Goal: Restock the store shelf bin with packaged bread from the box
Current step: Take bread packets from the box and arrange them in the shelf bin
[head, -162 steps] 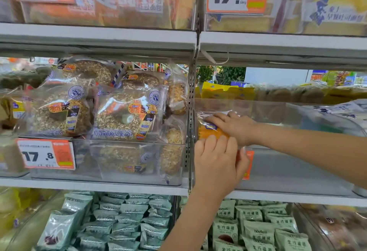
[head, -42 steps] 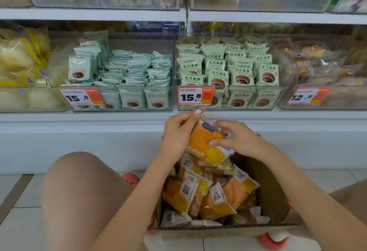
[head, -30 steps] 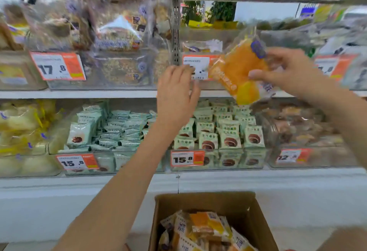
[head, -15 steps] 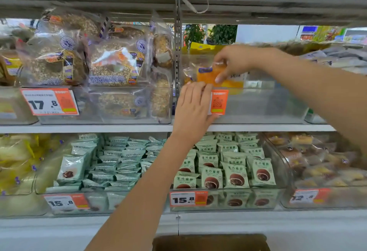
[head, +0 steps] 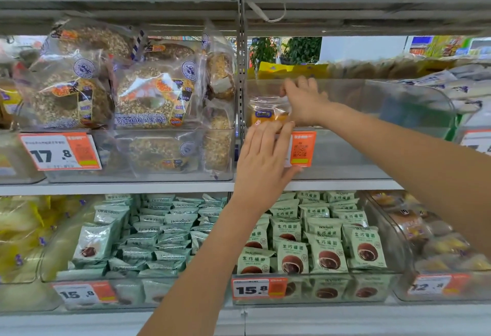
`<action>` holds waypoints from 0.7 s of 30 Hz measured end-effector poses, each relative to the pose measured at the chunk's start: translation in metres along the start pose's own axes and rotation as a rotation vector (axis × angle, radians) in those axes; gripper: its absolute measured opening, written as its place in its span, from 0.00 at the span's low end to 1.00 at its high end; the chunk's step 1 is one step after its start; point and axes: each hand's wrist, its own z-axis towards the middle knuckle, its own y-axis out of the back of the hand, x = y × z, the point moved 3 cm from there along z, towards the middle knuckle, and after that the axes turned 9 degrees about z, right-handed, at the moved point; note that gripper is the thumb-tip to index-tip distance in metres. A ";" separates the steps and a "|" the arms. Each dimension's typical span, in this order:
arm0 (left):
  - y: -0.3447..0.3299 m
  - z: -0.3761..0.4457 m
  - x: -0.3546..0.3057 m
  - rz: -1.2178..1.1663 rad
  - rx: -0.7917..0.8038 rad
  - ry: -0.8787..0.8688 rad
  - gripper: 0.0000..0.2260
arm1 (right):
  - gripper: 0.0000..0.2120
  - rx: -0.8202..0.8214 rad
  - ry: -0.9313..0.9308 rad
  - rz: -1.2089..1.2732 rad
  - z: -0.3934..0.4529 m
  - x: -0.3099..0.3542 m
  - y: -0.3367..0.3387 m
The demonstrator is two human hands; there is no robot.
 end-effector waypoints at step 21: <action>0.005 -0.002 -0.004 -0.017 0.100 0.006 0.31 | 0.24 -0.298 -0.521 1.043 -0.026 -0.023 0.029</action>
